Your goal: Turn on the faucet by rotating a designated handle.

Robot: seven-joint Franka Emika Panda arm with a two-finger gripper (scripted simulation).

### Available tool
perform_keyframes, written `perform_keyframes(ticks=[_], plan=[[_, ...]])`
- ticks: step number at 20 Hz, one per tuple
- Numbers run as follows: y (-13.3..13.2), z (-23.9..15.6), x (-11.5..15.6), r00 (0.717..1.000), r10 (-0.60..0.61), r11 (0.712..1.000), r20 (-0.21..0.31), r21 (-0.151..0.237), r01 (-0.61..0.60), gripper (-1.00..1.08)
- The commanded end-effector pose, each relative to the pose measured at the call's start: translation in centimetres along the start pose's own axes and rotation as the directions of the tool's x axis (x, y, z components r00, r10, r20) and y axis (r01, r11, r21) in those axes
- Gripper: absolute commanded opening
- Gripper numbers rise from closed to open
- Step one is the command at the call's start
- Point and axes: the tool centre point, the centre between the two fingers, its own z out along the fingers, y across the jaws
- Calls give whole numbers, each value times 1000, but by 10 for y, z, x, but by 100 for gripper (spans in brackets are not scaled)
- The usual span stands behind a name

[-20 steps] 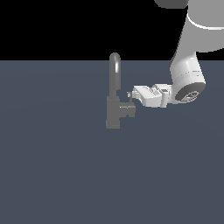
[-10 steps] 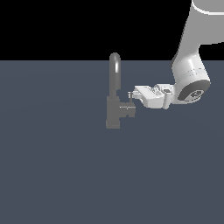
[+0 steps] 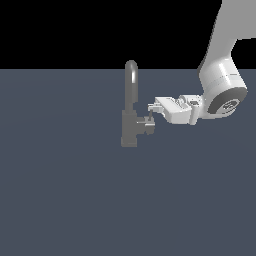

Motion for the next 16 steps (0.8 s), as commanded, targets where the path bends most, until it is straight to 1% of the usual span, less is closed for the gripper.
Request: perform_keyframes(ticks=[1,16], plan=[[0,0,0,1000,0,1000,0,0,0,-100],[51,0,28,1000,9,1000,4,-4,-9,-100]])
